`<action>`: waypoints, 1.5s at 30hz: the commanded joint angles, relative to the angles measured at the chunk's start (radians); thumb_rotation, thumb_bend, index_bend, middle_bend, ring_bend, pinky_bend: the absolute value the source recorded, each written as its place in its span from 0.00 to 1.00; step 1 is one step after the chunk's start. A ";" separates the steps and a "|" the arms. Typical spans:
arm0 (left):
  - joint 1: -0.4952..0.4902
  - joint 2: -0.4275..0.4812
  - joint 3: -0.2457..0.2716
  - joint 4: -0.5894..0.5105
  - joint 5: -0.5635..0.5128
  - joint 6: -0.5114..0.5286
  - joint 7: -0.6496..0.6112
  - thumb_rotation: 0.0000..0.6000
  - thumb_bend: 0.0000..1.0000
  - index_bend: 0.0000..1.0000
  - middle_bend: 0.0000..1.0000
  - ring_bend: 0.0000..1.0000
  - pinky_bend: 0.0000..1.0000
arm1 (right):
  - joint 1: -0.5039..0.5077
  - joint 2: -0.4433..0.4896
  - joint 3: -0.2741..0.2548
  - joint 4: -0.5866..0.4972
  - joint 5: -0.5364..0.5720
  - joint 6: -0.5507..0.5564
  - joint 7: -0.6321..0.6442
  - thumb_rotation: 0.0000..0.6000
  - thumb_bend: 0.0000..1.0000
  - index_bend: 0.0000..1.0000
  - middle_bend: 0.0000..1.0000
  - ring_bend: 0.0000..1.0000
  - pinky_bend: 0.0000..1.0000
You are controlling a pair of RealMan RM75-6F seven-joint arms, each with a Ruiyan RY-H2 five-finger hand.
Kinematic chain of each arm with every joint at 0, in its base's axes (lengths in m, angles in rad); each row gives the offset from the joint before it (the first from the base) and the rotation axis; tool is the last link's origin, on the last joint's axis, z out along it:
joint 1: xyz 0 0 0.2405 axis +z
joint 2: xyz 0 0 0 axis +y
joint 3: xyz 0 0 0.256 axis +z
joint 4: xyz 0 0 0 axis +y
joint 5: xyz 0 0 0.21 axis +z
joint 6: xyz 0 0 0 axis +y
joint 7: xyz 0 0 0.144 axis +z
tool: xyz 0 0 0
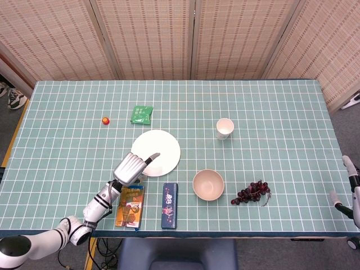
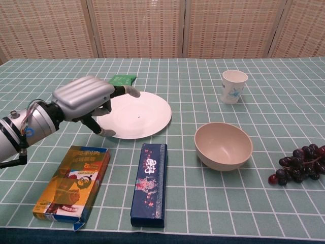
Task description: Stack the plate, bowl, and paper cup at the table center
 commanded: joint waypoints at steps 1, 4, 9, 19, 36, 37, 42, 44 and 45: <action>0.019 0.084 -0.029 -0.158 -0.070 -0.045 0.148 1.00 0.11 0.11 0.96 0.95 1.00 | 0.000 -0.001 0.001 0.001 0.000 0.001 0.001 1.00 0.28 0.07 0.21 0.27 0.25; 0.033 0.112 -0.050 -0.234 -0.101 -0.032 0.203 1.00 0.11 0.10 0.93 0.93 1.00 | 0.000 0.000 0.000 0.002 -0.002 0.001 0.003 1.00 0.28 0.07 0.21 0.27 0.25; 0.063 0.151 -0.085 -0.313 -0.142 0.015 0.254 1.00 0.11 0.10 0.83 0.83 1.00 | 0.007 0.013 -0.007 0.000 -0.017 -0.013 0.003 1.00 0.28 0.07 0.21 0.27 0.25; 0.130 0.288 -0.107 -0.422 -0.246 0.012 0.239 1.00 0.11 0.13 0.57 0.55 0.82 | 0.027 0.039 -0.016 -0.008 -0.041 -0.046 0.015 1.00 0.28 0.09 0.22 0.27 0.25; 0.290 0.393 -0.102 -0.445 -0.299 0.166 0.162 1.00 0.11 0.16 0.38 0.37 0.54 | 0.194 0.047 -0.077 -0.028 -0.250 -0.250 -0.064 1.00 0.28 0.18 0.23 0.27 0.25; 0.299 0.395 -0.099 -0.444 -0.287 0.183 0.153 1.00 0.11 0.17 0.37 0.37 0.54 | 0.204 0.042 -0.080 -0.027 -0.263 -0.259 -0.075 1.00 0.28 0.19 0.23 0.27 0.25; 0.341 0.414 -0.081 -0.460 -0.233 0.250 0.135 1.00 0.11 0.18 0.37 0.37 0.53 | 0.250 0.008 -0.090 -0.029 -0.311 -0.300 -0.099 1.00 0.28 0.23 0.24 0.24 0.25; 0.354 0.430 -0.073 -0.478 -0.220 0.264 0.147 1.00 0.11 0.18 0.37 0.37 0.53 | 0.264 -0.007 -0.097 -0.025 -0.321 -0.317 -0.104 1.00 0.28 0.24 0.24 0.23 0.25; 0.360 0.438 -0.069 -0.488 -0.218 0.267 0.151 1.00 0.11 0.18 0.37 0.37 0.52 | 0.269 -0.012 -0.100 -0.024 -0.325 -0.325 -0.106 1.00 0.28 0.24 0.24 0.22 0.25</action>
